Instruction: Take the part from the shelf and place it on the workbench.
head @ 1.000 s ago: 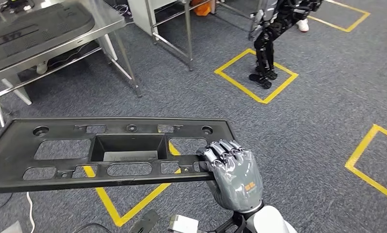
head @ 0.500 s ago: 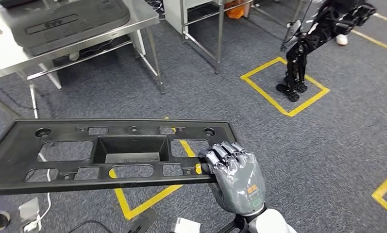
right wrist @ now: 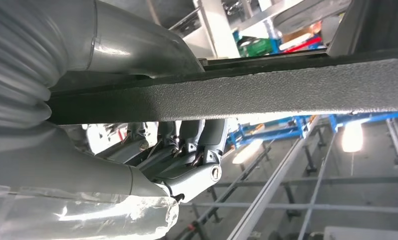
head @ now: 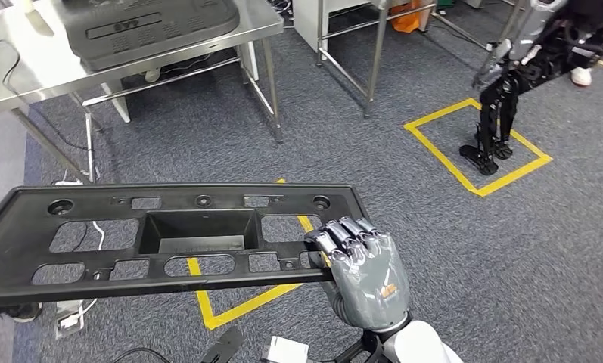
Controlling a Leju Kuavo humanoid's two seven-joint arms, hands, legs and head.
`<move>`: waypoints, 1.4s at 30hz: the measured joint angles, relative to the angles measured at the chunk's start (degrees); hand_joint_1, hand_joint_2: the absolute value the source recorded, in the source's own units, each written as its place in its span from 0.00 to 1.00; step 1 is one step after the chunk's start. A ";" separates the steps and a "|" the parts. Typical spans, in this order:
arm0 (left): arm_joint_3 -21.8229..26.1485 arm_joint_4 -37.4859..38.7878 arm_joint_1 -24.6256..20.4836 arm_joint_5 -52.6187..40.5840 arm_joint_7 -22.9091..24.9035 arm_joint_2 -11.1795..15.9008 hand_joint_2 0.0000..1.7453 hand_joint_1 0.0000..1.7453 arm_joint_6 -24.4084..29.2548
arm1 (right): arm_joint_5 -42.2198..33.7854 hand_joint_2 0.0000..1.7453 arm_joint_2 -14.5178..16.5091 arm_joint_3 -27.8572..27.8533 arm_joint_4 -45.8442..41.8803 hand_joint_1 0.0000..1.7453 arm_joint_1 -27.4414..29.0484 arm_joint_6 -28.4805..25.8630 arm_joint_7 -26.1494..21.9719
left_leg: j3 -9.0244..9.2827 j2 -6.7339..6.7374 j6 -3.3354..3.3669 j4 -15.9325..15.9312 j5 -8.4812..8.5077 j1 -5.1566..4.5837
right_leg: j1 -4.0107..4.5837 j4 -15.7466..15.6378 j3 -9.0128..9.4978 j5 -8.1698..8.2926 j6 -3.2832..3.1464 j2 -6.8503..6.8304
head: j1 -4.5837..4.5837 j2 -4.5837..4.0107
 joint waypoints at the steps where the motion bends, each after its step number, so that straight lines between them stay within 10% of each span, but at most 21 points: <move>1: 0.00 -0.01 0.01 0.00 -0.01 0.04 1.00 0.00 0.00 | 0.01 1.00 0.00 0.00 0.00 1.00 -0.02 0.00 -0.01 | 0.01 -0.08 0.32 -0.27 -0.17 -0.27 | 0.05 -0.13 0.13 -0.07 0.28 -0.30 | 0.07 0.00; 5: 0.00 -0.04 0.09 0.01 -0.03 0.26 1.00 0.00 0.00 | 0.00 1.00 0.01 0.00 -0.05 1.00 -0.16 -0.01 -0.02 | 0.69 -1.69 1.75 -1.51 0.22 0.00 | -0.19 2.13 -0.28 -2.09 1.24 1.25 | 0.31 0.00; 8: 0.02 -0.04 -0.09 0.05 -0.02 0.31 1.00 0.00 -0.08 | -0.02 1.00 -0.03 0.02 -0.07 1.00 -0.07 -0.01 -0.02 | 0.94 -3.05 2.50 -1.75 0.23 -0.02 | -0.29 12.50 -5.68 -6.67 1.22 4.01 | 0.76 0.00; 10: 0.02 -0.04 0.00 0.21 -0.02 0.32 1.00 0.00 -0.25 | -0.02 1.00 -0.07 0.02 -0.07 1.00 0.05 0.00 -0.04 | 1.00 -4.28 2.56 -1.66 0.14 -0.12 | -0.29 15.46 -7.88 -6.30 1.18 4.32 | 0.87 0.00; 13: 0.02 -0.04 0.05 0.39 -0.07 0.32 1.00 0.00 -0.43 | -0.06 1.00 -0.08 0.03 -0.07 1.00 0.06 -0.01 -0.16 | 1.12 -6.24 2.26 -1.25 -0.16 -0.09 | -0.41 6.52 -4.66 -0.18 1.01 5.97 | 1.02 0.00; 16: 0.03 -0.04 0.01 0.43 -0.15 0.32 1.00 0.00 -0.61 | -0.12 1.00 -0.04 0.05 -0.07 1.00 0.06 -0.02 -0.33 | 0.48 -7.90 1.37 -0.60 -0.42 0.11 | -0.43 0.65 -2.36 1.58 1.45 8.41 | 1.00 0.00; 20: 0.06 -0.05 0.27 0.42 -0.16 0.36 1.00 0.00 -0.64 | -0.13 1.00 0.15 0.08 -0.07 1.00 -0.02 -0.03 -0.38 | -0.36 -7.04 -0.01 1.26 -1.58 0.35 | -0.40 -0.55 -1.53 1.93 0.40 6.22 | 0.60 0.00; 25: 0.05 -0.07 0.15 0.34 0.14 0.39 1.00 0.00 -1.26 | -0.39 1.00 0.30 0.09 -0.05 1.00 0.05 -0.15 -0.55 | -6.90 -2.85 -1.14 14.30 -6.51 0.77 | -0.20 -0.88 -0.80 1.44 -0.28 2.69 | -0.03 0.00; 30: 0.04 -0.08 0.17 0.21 0.41 0.43 1.00 0.00 -1.36 | -0.50 1.00 0.32 0.09 -0.05 1.00 0.04 -0.20 -0.61 | -0.18 -0.10 -0.50 0.15 0.32 0.59 | -0.05 -0.88 0.48 0.30 0.74 0.25 | -0.10 0.00; 35: 0.04 -0.09 0.20 0.13 0.70 0.59 1.00 0.00 -1.36 | -0.50 1.00 0.37 0.11 -0.07 1.00 -0.01 -0.26 -0.64 | 0.60 -1.36 1.44 -1.42 0.26 0.17 | -0.29 0.29 0.75 -1.37 2.39 0.75 | 0.24 0.00; 39: 0.04 -0.09 -0.23 -0.01 0.88 0.67 1.00 0.00 -1.33 | -0.49 1.00 0.31 0.13 -0.05 1.00 0.22 -0.33 -0.68 | 1.04 -3.12 2.43 -1.81 0.19 0.12 | -0.45 13.74 -6.35 -7.06 2.41 4.04 | 0.89 0.00; 42: 0.04 -0.09 -0.22 -0.07 0.95 0.66 1.00 0.00 -1.33 | -0.45 1.00 0.14 0.13 -0.05 1.00 0.35 -0.33 -0.68 | 1.34 -5.01 2.49 -1.68 0.00 -0.08 | -0.34 12.73 -7.24 -3.61 2.11 4.61 | 1.02 0.00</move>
